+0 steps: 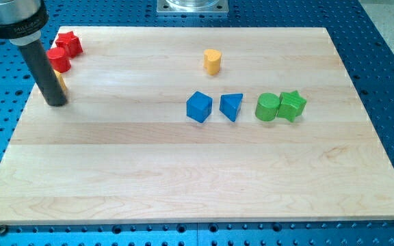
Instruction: Move red circle and hexagon slightly right
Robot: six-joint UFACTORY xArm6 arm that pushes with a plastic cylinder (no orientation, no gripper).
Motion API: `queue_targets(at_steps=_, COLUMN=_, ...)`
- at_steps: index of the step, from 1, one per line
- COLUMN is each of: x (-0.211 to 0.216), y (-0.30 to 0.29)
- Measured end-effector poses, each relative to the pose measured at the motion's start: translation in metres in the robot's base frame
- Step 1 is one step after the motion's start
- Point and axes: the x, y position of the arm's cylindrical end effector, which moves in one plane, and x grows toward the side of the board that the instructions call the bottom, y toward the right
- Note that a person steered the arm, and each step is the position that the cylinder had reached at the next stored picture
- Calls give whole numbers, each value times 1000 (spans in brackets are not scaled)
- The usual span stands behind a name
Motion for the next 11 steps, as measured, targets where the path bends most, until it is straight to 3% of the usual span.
queue_targets(at_steps=1, x=21, y=-52)
queue_targets(at_steps=3, x=-79, y=-46)
queue_targets(at_steps=4, x=-115, y=-46)
queue_targets(at_steps=5, x=-124, y=-46)
queue_targets(at_steps=7, x=-117, y=-29)
queue_targets(at_steps=8, x=-116, y=-51)
queue_targets(at_steps=9, x=-101, y=-53)
queue_targets(at_steps=10, x=-54, y=-53)
queue_targets(at_steps=11, x=-48, y=-45)
